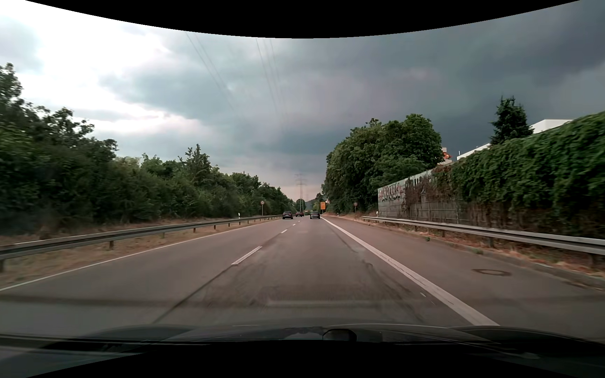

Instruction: Follow the waypoints while adhering to traffic rules and regulations

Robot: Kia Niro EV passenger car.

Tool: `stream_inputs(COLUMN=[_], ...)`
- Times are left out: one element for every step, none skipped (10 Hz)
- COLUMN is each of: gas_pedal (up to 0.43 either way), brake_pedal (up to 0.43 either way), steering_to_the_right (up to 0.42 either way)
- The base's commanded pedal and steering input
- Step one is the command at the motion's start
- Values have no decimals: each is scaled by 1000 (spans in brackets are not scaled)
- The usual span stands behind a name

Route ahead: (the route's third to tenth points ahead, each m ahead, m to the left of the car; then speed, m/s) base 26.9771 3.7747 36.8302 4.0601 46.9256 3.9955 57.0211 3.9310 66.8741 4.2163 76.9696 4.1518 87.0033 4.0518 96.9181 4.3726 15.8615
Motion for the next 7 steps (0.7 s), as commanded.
stream_inputs(gas_pedal=[20,20,20,47,87,98,98], brake_pedal=[0,0,0,0,0,0,0], steering_to_the_right=[-2,-2,-2,-2,-2,-2,-2])
